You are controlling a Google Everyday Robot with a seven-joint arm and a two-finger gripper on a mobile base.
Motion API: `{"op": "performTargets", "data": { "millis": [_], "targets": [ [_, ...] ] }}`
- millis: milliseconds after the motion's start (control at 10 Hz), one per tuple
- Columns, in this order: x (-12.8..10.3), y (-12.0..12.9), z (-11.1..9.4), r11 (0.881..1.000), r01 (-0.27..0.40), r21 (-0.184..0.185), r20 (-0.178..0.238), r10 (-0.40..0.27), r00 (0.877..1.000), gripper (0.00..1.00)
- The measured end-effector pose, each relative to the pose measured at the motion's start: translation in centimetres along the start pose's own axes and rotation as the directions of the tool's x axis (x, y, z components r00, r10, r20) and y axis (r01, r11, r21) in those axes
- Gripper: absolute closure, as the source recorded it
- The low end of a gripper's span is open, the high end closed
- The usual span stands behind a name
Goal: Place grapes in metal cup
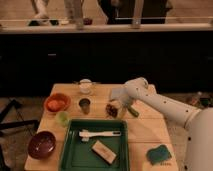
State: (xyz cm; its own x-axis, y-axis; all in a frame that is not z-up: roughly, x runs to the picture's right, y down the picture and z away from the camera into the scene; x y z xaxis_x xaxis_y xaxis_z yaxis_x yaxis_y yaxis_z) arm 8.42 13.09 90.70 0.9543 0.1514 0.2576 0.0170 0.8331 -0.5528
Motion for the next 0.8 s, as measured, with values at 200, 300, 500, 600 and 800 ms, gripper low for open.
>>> {"op": "performTargets", "data": {
  "millis": [200,300,500,600,800],
  "targets": [
    [-0.5,0.0,0.5,1.0,0.011,-0.019,-0.009,-0.011,1.0,0.22],
    [-0.5,0.0,0.6,1.0,0.013,-0.024,-0.013,-0.014,1.0,0.3],
    [-0.6,0.0,0.5,0.999,0.022,-0.035,-0.012,-0.022,1.0,0.49],
    [-0.9,0.0,0.3,0.999,0.032,-0.035,-0.011,-0.033,0.999,0.61],
    [-1.3,0.0,0.1,0.999,0.042,-0.035,-0.01,-0.042,0.999,0.79]
  ]
}}
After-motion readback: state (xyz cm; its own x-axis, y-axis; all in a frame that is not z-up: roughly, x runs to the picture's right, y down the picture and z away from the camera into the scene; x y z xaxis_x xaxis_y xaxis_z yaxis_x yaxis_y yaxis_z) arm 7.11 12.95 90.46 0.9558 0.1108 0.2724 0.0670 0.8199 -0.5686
